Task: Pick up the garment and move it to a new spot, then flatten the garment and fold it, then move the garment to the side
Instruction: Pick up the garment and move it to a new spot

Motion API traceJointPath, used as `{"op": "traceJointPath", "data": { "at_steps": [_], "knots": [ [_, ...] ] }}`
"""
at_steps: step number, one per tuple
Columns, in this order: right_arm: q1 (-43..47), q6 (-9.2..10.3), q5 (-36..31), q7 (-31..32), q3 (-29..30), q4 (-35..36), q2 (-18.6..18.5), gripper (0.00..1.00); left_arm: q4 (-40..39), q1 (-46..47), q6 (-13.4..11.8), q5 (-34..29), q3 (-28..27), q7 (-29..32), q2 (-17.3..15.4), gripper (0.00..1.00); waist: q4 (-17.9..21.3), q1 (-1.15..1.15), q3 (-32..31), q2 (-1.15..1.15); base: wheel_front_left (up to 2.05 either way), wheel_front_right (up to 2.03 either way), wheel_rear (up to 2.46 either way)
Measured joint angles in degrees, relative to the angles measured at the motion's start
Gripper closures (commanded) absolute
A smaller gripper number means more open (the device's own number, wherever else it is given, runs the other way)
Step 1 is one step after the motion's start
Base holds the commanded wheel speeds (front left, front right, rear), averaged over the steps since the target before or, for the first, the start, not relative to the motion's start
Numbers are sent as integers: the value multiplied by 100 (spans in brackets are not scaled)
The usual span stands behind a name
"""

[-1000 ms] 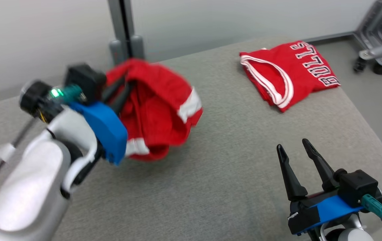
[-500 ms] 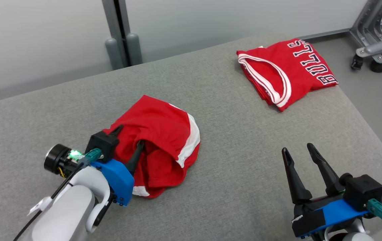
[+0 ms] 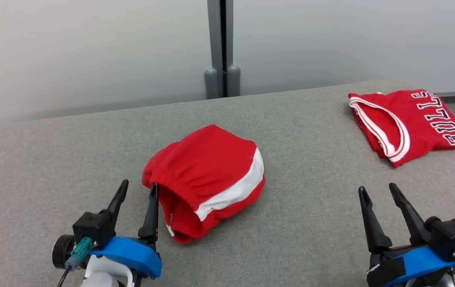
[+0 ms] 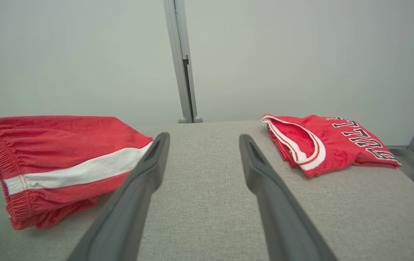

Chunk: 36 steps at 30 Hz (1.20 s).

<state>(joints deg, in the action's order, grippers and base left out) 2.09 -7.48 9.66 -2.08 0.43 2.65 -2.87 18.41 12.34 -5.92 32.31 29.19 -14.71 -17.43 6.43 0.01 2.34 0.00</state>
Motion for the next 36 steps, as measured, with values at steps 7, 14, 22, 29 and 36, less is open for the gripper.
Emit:
{"op": "traceJointPath", "data": {
  "at_steps": [7,14,22,29,36],
  "knots": [
    [93,0,-10,103,113,153,0,0,-130,-439,93,109,67,49,-29,0,-354,0,-101,0,0,0,0],
    [164,-1,7,151,143,241,0,0,-296,-564,32,160,-27,48,-2,0,-484,-1,-48,0,0,0,0],
    [179,0,52,92,361,265,0,0,-1121,-866,13,-156,-728,-27,-5,0,-607,-1,-52,1,0,0,0],
    [227,0,97,-81,360,118,0,0,-1740,-1313,366,-742,-1567,-29,229,0,-745,-1,-166,1,0,0,0],
    [296,0,158,-446,267,-311,1,0,-1445,-1846,800,-1258,-2170,-29,709,0,-904,-1,-331,1,0,0,0]
  ]
}}
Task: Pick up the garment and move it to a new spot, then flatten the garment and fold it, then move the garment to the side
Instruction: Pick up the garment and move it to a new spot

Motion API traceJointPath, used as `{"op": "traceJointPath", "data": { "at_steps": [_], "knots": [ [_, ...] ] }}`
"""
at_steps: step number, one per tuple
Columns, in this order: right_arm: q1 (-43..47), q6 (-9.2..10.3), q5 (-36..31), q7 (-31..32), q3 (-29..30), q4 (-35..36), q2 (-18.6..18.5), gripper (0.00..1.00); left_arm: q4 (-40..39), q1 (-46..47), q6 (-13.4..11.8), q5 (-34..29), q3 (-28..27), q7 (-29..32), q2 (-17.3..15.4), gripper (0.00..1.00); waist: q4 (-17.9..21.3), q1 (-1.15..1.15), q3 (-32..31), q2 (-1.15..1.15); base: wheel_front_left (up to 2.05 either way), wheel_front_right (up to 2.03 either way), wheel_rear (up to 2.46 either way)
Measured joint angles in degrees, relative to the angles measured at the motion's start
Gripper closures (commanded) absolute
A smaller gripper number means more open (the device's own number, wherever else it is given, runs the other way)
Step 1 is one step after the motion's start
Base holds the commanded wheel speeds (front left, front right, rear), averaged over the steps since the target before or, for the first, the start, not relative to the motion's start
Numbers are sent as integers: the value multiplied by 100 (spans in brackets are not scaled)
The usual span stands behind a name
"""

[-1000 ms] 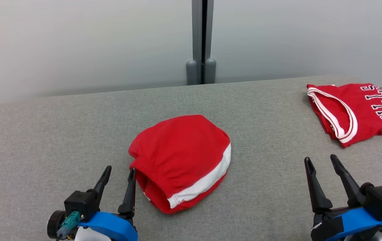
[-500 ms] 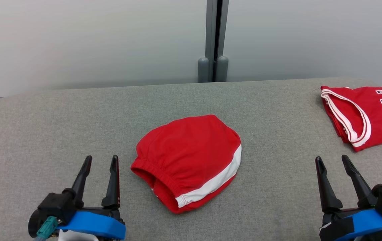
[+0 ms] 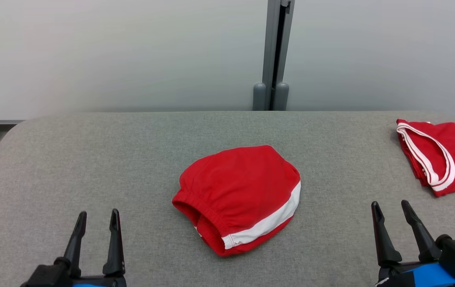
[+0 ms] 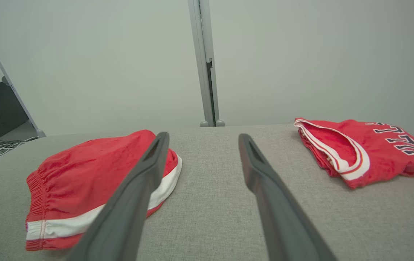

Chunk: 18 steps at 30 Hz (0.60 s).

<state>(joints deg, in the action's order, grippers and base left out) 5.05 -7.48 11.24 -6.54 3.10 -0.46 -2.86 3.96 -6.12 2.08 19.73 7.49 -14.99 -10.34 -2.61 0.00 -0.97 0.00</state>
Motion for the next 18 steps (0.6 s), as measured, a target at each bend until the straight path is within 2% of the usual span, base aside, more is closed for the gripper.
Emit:
{"op": "traceJointPath", "data": {
  "at_steps": [8,18],
  "knots": [
    [6,0,46,-18,-53,-220,0,0,559,-72,135,-165,-121,0,181,0,-109,0,-87,0,0,0,0],
    [-8,0,49,-20,-107,-260,0,0,713,-60,250,-269,-266,0,298,0,-119,0,-115,0,0,0,0]
  ]
}}
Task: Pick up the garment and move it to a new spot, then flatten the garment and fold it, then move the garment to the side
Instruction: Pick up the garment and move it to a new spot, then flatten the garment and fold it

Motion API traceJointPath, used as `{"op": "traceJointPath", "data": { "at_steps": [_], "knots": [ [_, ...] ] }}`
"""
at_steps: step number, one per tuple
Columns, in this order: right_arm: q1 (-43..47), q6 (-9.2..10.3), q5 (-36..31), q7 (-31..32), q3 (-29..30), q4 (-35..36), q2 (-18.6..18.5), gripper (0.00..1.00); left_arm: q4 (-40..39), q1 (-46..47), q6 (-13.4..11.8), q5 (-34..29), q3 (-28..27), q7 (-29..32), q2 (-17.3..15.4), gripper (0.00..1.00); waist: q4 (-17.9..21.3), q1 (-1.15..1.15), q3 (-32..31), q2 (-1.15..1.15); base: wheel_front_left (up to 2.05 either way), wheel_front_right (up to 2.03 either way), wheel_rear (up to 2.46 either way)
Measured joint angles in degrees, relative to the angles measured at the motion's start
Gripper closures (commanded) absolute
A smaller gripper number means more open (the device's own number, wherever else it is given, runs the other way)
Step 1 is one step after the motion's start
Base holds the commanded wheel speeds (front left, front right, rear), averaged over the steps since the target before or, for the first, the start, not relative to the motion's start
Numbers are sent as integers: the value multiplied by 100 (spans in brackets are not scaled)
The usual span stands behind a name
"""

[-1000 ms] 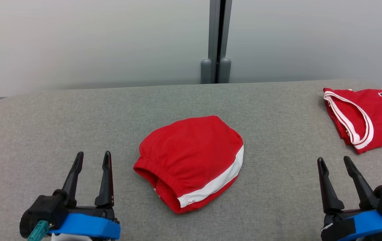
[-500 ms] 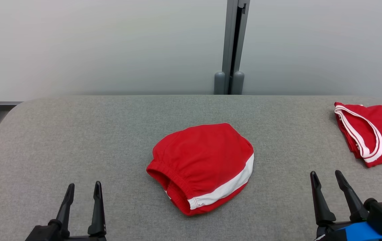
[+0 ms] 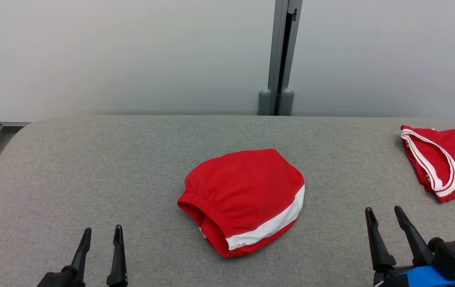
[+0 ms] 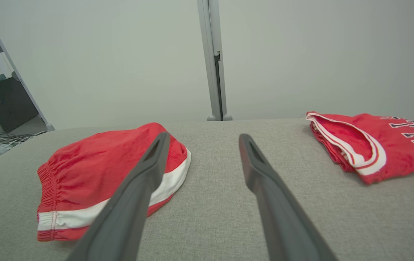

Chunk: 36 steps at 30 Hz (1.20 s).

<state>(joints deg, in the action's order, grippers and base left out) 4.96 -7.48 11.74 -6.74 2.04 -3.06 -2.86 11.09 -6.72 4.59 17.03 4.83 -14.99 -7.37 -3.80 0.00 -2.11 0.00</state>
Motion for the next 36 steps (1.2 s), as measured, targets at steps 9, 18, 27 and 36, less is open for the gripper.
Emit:
{"op": "traceJointPath", "data": {
  "at_steps": [9,18,27,36],
  "knots": [
    [1,0,1,12,-51,31,0,0,-4,9,78,-85,-70,0,67,0,67,0,29,0,0,0,0],
    [-9,0,2,49,-146,68,0,0,103,195,172,-169,132,0,124,0,164,0,142,0,0,0,0],
    [-126,0,-7,53,-367,81,1,0,792,707,254,103,1296,305,274,0,590,-1,371,0,0,0,0],
    [-227,0,-18,37,-447,73,1,0,1428,1055,255,734,1652,610,259,0,1076,-1,580,0,0,0,0]
  ]
}}
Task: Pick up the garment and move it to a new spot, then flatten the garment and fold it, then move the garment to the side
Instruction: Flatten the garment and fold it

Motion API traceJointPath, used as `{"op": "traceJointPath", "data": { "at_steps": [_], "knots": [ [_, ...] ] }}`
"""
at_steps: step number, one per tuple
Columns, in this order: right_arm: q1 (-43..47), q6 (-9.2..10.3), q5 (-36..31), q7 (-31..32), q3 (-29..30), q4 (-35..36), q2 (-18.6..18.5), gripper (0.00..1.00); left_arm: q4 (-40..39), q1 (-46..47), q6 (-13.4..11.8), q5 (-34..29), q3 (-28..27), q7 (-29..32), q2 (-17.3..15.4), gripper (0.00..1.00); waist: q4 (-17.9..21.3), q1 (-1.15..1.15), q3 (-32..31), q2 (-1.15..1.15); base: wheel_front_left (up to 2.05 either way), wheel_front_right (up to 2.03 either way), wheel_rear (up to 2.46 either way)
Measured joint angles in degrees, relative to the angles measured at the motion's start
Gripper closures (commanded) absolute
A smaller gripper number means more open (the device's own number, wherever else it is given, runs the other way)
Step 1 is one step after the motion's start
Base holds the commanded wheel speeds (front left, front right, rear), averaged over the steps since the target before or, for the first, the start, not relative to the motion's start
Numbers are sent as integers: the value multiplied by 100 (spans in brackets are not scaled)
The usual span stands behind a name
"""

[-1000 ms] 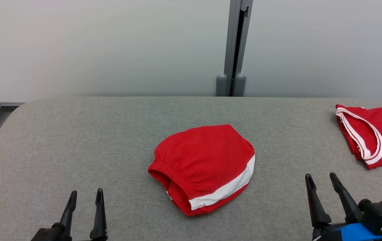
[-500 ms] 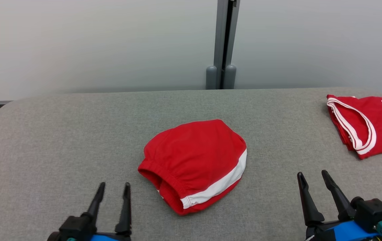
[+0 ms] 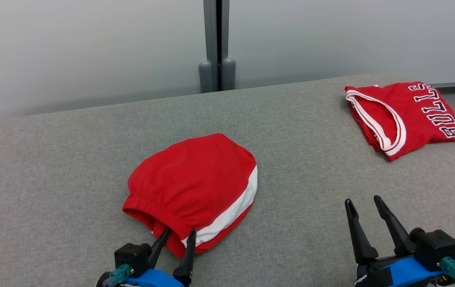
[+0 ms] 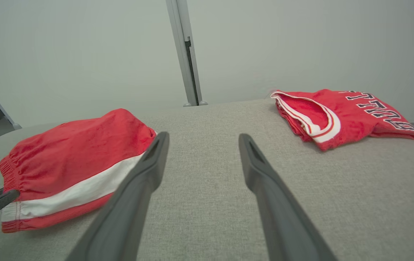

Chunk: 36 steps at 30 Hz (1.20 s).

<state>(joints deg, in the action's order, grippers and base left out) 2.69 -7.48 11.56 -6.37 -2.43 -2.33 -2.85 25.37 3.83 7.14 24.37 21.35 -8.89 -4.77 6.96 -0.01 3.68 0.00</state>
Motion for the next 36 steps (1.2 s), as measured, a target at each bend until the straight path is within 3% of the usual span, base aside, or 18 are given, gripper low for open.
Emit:
{"op": "traceJointPath", "data": {
  "at_steps": [4,12,13,14,15,20,24,32,36],
  "knots": [
    [-12,0,2,-31,16,-25,-2,0,109,22,7,104,11,-25,-56,0,93,0,40,0,0,0,0],
    [-29,0,14,-64,1,-66,-1,0,88,100,8,426,595,-83,-208,0,157,0,63,0,0,0,0],
    [-31,0,19,-65,-1,-75,-1,0,97,102,8,441,611,-138,-220,15,159,0,63,0,0,0,0],
    [-35,0,19,-78,-7,-81,-1,0,103,109,8,454,622,-186,-226,86,160,0,64,0,0,0,0],
    [-42,0,20,-78,-14,-88,-1,0,101,124,8,476,646,-226,-240,100,160,0,64,0,0,0,0],
    [-51,0,23,-78,-15,-99,-1,0,-48,387,8,549,690,-365,-344,100,150,0,79,0,0,0,0],
    [-100,0,63,-85,66,-90,-2,0,-423,1084,8,924,1020,-90,-559,100,78,0,132,0,0,0,0],
    [-272,0,76,-107,-25,-99,-1,0,-1351,3285,8,2324,1864,949,-1855,100,195,0,229,0,0,0,0],
    [-333,0,163,-185,-94,-201,0,0,-1650,4153,8,2864,2130,1136,-2182,100,363,0,277,0,0,0,0]
  ]
}}
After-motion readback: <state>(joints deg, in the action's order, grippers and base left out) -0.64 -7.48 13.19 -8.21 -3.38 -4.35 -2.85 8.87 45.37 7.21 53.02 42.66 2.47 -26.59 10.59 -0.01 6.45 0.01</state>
